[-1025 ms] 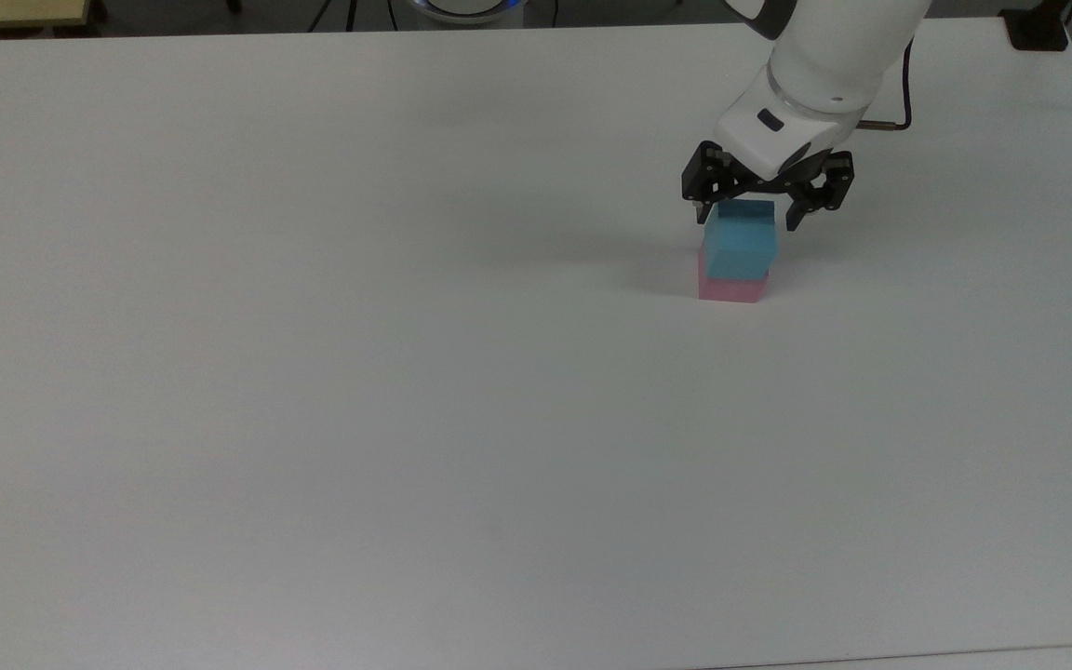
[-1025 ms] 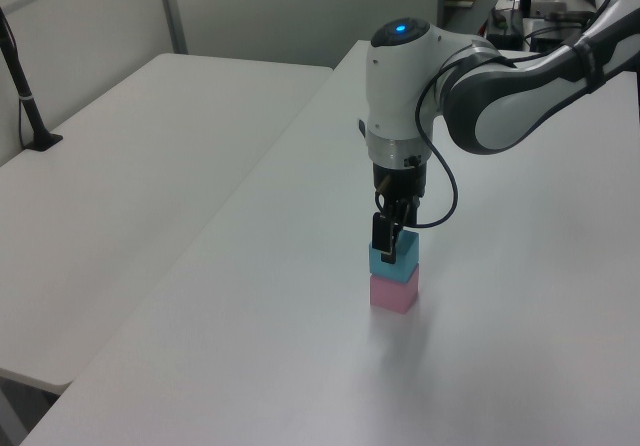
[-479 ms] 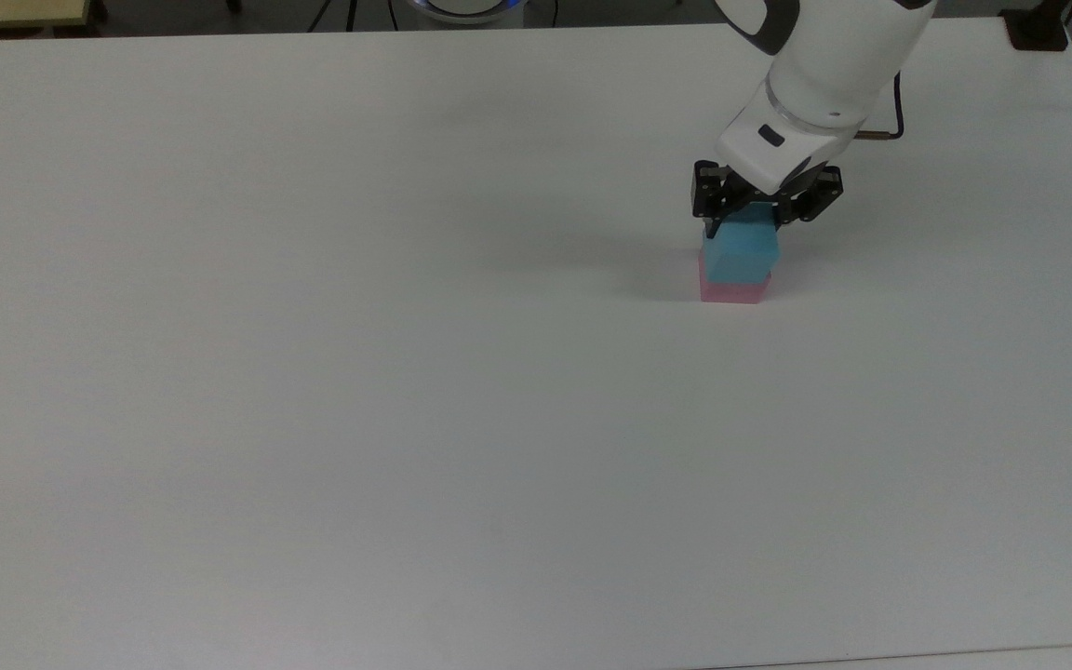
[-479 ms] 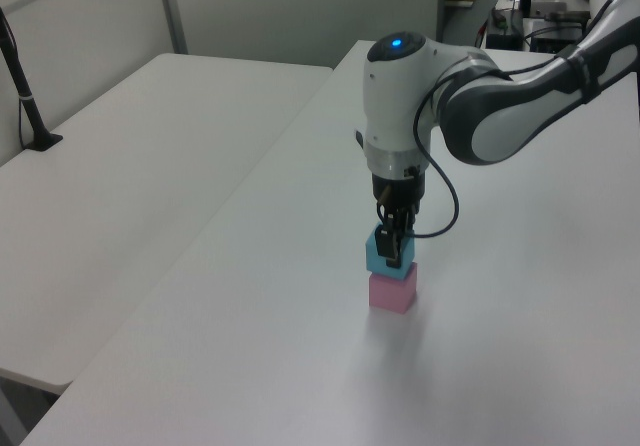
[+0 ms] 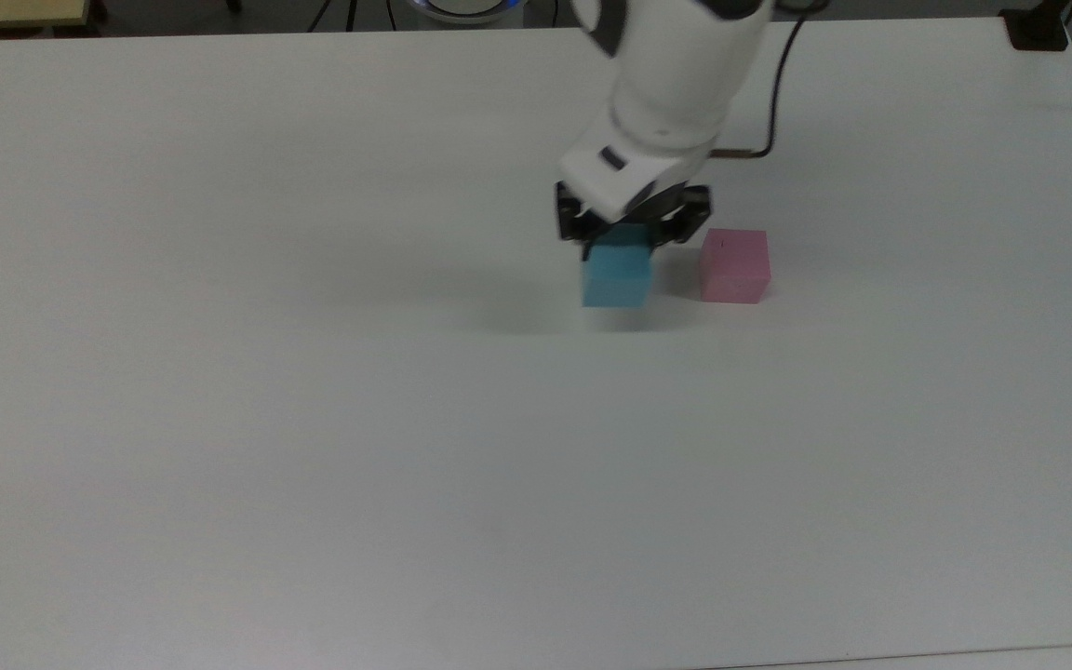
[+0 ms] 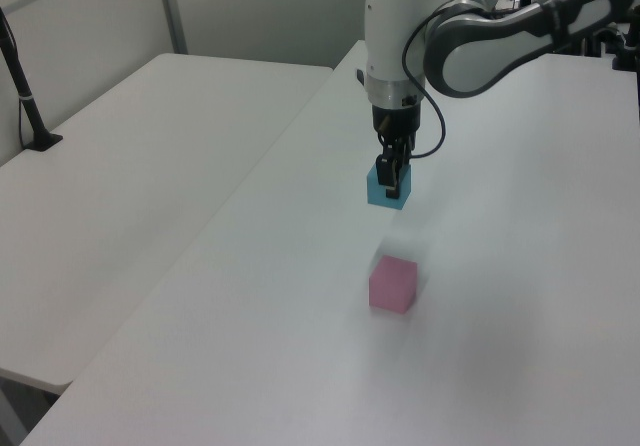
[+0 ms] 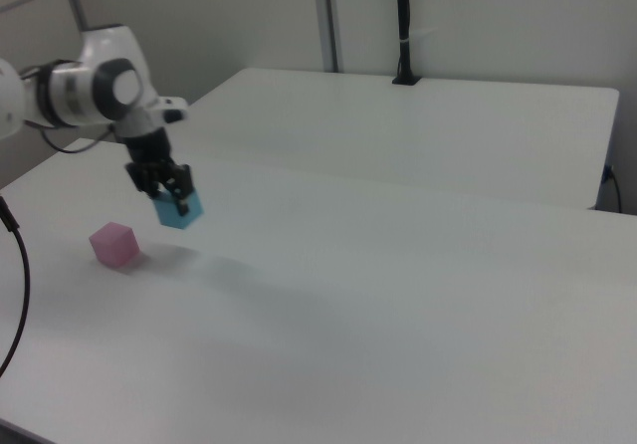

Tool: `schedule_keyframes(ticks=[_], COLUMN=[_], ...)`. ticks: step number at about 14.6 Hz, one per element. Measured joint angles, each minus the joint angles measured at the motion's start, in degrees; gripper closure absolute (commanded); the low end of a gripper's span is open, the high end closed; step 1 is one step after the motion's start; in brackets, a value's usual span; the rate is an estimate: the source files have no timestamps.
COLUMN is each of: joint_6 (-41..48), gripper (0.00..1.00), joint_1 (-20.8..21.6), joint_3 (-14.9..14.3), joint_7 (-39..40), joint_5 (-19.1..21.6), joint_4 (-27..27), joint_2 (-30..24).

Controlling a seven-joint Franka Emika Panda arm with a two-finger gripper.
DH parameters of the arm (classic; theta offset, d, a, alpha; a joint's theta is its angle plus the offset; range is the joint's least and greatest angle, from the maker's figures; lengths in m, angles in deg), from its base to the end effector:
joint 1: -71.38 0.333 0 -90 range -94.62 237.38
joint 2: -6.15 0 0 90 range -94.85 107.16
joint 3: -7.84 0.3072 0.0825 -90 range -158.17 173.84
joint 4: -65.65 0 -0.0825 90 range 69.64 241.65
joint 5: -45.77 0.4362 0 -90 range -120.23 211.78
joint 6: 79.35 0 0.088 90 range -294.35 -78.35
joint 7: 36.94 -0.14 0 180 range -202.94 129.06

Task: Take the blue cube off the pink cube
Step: 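Lift the blue cube off the pink cube and set it beside it, then open the gripper and raise it away from the blue cube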

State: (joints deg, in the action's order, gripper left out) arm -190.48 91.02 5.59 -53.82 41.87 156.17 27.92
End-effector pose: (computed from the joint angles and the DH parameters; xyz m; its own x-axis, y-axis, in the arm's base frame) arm 0.6795 0.2082 0.3573 0.9993 0.0368 0.0023 0.0365 -0.9961 0.0803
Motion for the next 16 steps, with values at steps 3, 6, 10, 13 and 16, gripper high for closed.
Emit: schedule_keyframes(ticks=[3,6,10,13,16], joint_6=[-2.83,-4.26,-3.77,2.67,12.20], gripper=[0.20,0.00,0.00,0.00,0.00], joint_1=[-4.77,-6.96,-7.01,-6.91,-7.03], joint_3=[-0.04,-0.03,0.00,0.01,0.01], joint_7=[3.27,4.07,4.17,4.16,4.17], joint_5=[-0.31,-0.69,-0.71,-0.71,-0.72], joint_4=[0.33,0.31,-0.44,-1.04,-1.23], joint_2=[3.39,5.55,3.80,-1.16,-9.46])
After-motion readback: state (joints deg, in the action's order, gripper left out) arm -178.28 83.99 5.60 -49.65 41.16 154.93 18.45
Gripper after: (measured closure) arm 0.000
